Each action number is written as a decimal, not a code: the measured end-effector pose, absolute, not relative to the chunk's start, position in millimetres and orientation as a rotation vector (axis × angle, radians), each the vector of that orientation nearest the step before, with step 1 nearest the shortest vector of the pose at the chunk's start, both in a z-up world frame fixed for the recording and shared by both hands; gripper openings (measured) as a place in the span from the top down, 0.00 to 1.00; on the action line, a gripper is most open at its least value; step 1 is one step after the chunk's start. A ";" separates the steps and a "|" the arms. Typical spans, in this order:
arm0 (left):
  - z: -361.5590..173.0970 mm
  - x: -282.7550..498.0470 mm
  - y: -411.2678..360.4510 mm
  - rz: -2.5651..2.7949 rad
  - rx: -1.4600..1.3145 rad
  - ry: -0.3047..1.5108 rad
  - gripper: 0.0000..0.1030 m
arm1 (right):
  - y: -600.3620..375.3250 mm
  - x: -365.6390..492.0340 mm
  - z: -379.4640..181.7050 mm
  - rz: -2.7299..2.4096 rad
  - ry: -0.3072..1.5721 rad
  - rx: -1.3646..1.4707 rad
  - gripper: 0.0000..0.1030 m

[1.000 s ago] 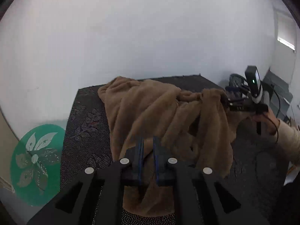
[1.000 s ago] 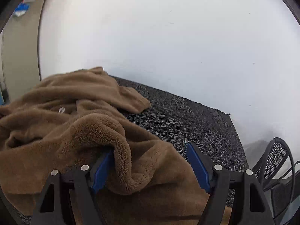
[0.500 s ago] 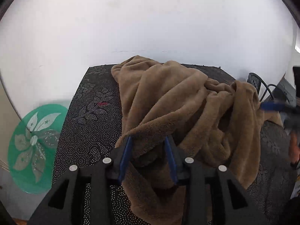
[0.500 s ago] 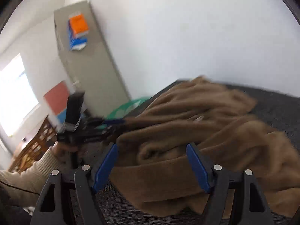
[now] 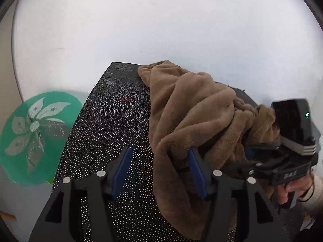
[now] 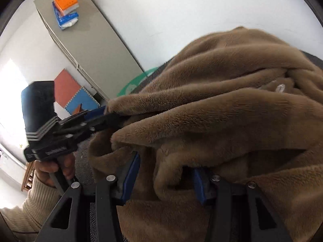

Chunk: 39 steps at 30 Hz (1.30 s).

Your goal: Fold clothes

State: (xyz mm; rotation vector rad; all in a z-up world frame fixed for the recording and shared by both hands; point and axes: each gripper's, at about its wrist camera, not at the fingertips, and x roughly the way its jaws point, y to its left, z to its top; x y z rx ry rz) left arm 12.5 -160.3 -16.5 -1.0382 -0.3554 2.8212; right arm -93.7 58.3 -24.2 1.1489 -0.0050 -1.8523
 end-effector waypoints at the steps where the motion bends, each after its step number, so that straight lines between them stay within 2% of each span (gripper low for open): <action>1: -16.3 13.2 -162.5 2.823 -1.032 -0.375 0.38 | 58.3 -92.0 -24.9 -1.839 -0.018 1.144 0.70; 2: -16.1 13.8 -164.7 2.825 -1.026 -0.395 0.38 | 58.9 -90.0 -25.1 -1.827 -0.032 1.137 0.82; 3: -15.1 15.5 -164.7 2.829 -1.022 -0.392 0.38 | 61.3 -89.7 -23.9 -1.819 -0.055 1.123 0.86; 11: 8.0 37.3 -150.9 2.812 -0.931 -0.252 0.34 | 128.4 -55.2 40.1 -1.818 -0.249 0.863 0.87; 16: 27.5 53.1 -114.5 2.750 -0.868 0.044 0.29 | 164.0 -30.7 64.1 -1.830 -0.251 0.772 0.87; 21: 32.7 52.9 -74.8 2.640 -0.853 0.373 0.28 | 174.3 -10.9 47.4 -1.848 -0.216 0.811 0.87; 25: 21.0 51.4 -42.1 2.525 -0.858 0.676 0.28 | 175.3 -14.8 43.1 -1.856 -0.256 0.809 0.87; 28: 11.9 41.3 -30.1 2.460 -0.889 0.770 0.29 | 172.9 -15.1 43.9 -1.862 -0.241 0.789 0.87; 29: 10.2 37.6 -27.9 2.441 -0.896 0.777 0.33 | 173.3 -14.0 44.8 -1.861 -0.236 0.781 0.87; 31: 7.4 28.5 -24.2 2.396 -0.922 0.762 0.50 | 164.7 -15.0 51.7 -1.861 -0.232 0.773 0.87; 33: 2.5 22.1 -21.1 2.365 -0.950 0.754 0.71 | 163.4 -15.7 51.6 -1.866 -0.221 0.765 0.87; 35: -2.6 20.0 -14.7 2.335 -0.974 0.762 0.81 | 162.5 -15.5 51.1 -1.877 -0.203 0.759 0.87; 39: -1.2 17.6 -15.7 2.460 -0.982 0.722 0.84 | 163.9 -12.7 51.3 -1.944 -0.132 0.733 0.87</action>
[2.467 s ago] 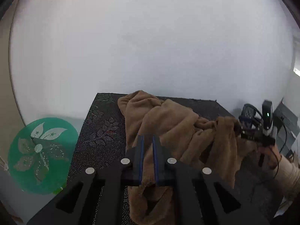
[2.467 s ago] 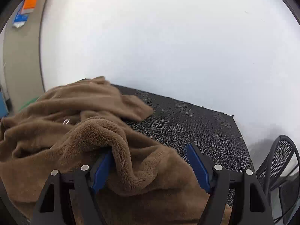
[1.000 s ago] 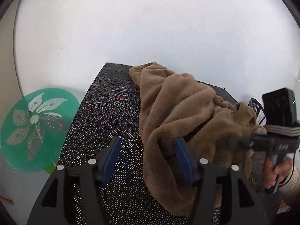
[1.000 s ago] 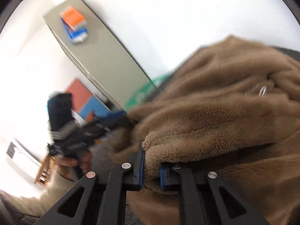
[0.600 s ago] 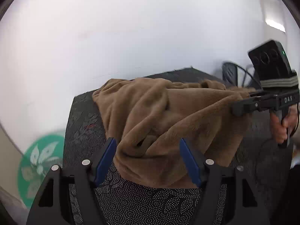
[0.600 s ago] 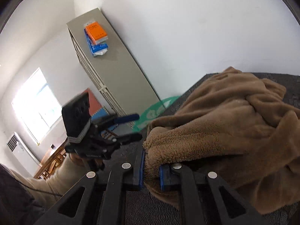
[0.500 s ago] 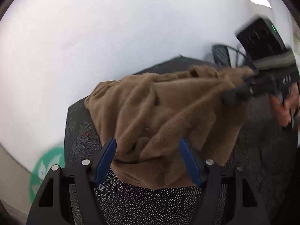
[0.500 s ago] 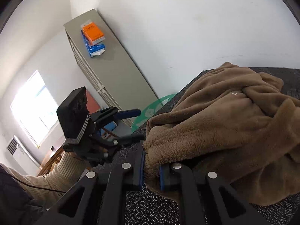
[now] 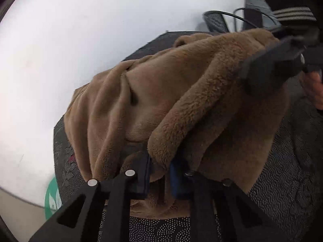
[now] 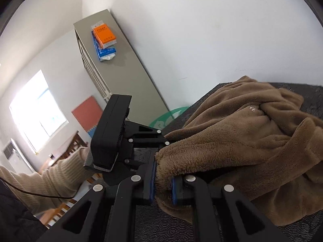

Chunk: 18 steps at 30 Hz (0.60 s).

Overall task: Fold clothes
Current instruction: 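Lift the blanket high with both grippers, spreading it between them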

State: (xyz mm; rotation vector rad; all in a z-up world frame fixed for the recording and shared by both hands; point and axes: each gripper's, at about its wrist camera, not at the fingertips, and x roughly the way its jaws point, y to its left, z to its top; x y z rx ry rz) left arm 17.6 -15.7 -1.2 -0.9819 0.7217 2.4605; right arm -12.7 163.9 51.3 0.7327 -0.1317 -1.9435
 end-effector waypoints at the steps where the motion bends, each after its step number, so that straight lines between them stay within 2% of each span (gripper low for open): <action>1: 5.3 16.6 -23.4 2.534 -0.970 0.662 0.84 | 165.9 -10.7 52.4 -1.975 -0.097 0.716 0.85; 3: 24.9 14.1 -51.3 2.709 -0.937 0.454 0.85 | 173.4 -4.7 55.5 -2.053 -0.021 0.661 0.76; 4: 34.2 14.9 -66.5 2.786 -0.915 0.350 0.85 | 181.2 -1.5 57.8 -2.095 0.003 0.628 0.61; 5: 43.5 16.0 -81.8 2.859 -0.890 0.244 0.85 | 191.9 0.1 59.1 -2.136 0.005 0.605 0.37; 7: 59.8 20.0 -110.1 2.971 -0.825 0.080 0.85 | 212.5 1.3 61.8 -2.217 0.001 0.572 0.20; 11: 80.4 30.9 -131.6 3.057 -0.726 -0.053 0.85 | 258.8 -11.8 58.3 -2.393 0.021 0.619 0.20; 14: 89.7 38.8 -135.7 3.055 -0.677 -0.137 0.85 | 280.9 -20.0 50.0 -2.485 0.129 0.664 0.20; 18: 89.3 42.9 -133.2 3.059 -0.661 -0.163 0.85 | 285.5 -26.9 41.5 -2.527 0.334 0.669 0.20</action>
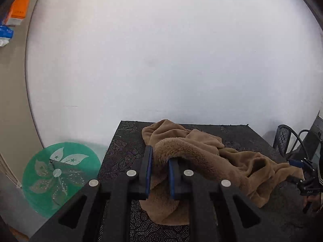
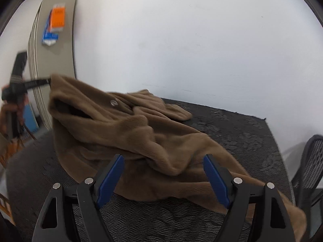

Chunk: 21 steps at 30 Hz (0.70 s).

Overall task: Fold clothes
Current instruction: 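Lift the blanket high with both grippers, spreading it between them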

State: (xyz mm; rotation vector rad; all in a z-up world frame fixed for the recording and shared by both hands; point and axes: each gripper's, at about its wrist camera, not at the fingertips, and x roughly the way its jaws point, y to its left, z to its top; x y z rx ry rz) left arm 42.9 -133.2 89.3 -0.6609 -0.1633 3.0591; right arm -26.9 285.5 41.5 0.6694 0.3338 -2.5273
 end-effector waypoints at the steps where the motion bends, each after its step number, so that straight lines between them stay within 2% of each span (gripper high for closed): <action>1: 89.3 41.3 -135.1 3.062 -0.663 -0.169 0.85 | 282.0 -28.4 38.0 -2.523 0.387 0.664 0.20; 3: 89.3 38.6 -134.3 3.055 -0.662 -0.188 0.85 | 272.6 -34.3 29.4 -2.504 0.488 0.660 0.20; 7: 93.6 39.3 -132.0 3.049 -0.639 -0.204 0.85 | 247.2 -58.3 9.0 -2.430 0.567 0.692 0.20; 9: 96.5 39.0 -130.9 3.046 -0.623 -0.224 0.85 | 232.7 -72.6 -2.0 -2.410 0.593 0.734 0.24; 10: 98.4 40.0 -130.3 3.048 -0.613 -0.232 0.85 | 225.8 -81.2 -7.3 -2.403 0.590 0.772 0.42; 11: 100.0 41.0 -129.9 3.051 -0.606 -0.241 0.85 | 219.0 -89.9 -12.6 -2.395 0.588 0.810 0.70; 12: 101.5 42.0 -129.6 3.054 -0.598 -0.250 0.85 | 216.4 -98.1 -15.0 -2.393 0.541 0.855 0.80; 14: 104.4 44.0 -129.9 3.060 -0.582 -0.278 0.85 | 223.0 -106.8 -7.9 -2.466 0.428 0.861 0.90; 18: 111.0 48.6 -132.2 3.068 -0.534 -0.362 0.85 | 252.0 -92.0 42.9 -2.729 0.230 0.637 0.91; 21: 124.8 56.9 -129.1 3.052 -0.446 -0.413 0.85 | 267.6 -61.5 90.6 -2.875 0.193 0.382 0.91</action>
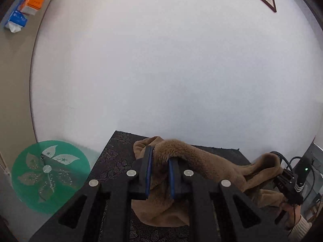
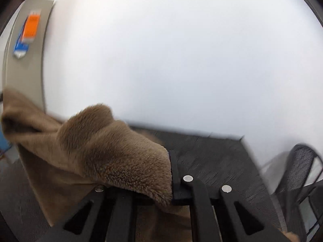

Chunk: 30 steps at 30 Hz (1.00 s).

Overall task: Fold clothes
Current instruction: 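Lift the blanket high with both grippers, spreading it between them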

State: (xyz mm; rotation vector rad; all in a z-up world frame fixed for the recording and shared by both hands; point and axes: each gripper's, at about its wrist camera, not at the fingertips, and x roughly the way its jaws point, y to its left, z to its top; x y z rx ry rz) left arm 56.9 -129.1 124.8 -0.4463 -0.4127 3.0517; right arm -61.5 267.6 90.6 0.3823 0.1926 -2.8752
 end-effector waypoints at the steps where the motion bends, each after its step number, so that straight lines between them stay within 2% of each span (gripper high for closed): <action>1: 129.6 59.8 -128.0 3.045 -0.417 -0.429 0.85 | 272.7 -50.1 107.7 -2.918 0.181 0.289 0.91; 9: 200.5 119.7 -105.1 3.003 -0.040 -0.429 0.85 | 297.6 27.5 206.9 -3.051 0.072 -0.260 0.91; 16: 264.1 193.9 -87.5 2.990 0.341 -0.421 0.85 | 306.2 96.4 256.0 -3.051 0.007 -0.635 0.91; 25: 339.3 285.7 -62.4 3.017 0.848 -0.315 0.81 | 319.3 225.6 321.0 -2.969 0.102 -1.188 0.91; 27: 348.2 295.8 -58.4 3.045 0.917 -0.252 0.81 | 321.7 249.1 330.6 -2.948 0.128 -1.263 0.91; 30: 354.0 283.4 -60.5 3.083 0.844 -0.196 0.81 | 319.0 247.7 343.0 -2.982 0.210 -1.170 0.91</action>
